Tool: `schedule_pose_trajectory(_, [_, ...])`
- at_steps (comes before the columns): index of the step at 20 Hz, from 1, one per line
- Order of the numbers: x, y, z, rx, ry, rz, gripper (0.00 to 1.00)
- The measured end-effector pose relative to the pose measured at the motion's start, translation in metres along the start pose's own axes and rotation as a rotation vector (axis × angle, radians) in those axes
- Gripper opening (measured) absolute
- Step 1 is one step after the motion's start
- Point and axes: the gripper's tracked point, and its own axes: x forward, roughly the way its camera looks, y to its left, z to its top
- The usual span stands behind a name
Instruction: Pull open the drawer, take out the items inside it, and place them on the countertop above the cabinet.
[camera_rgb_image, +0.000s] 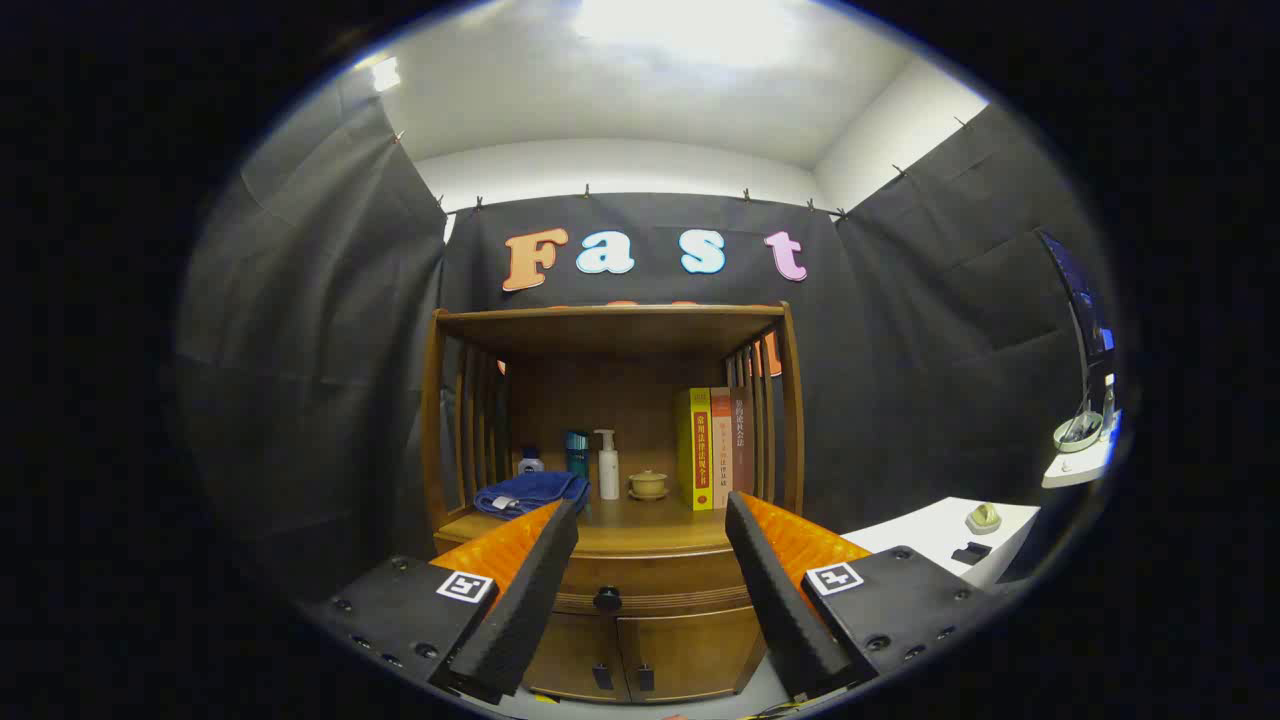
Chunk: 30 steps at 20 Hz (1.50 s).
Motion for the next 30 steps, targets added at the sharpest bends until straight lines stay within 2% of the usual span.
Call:
schedule_pose_trajectory(21, [-0.002,-0.007,0.002,-0.002,-0.009,-0.021,0.98])
schedule_pose_trajectory(30, [0.024,0.015,-0.016,0.008,-0.005,0.009,0.98])
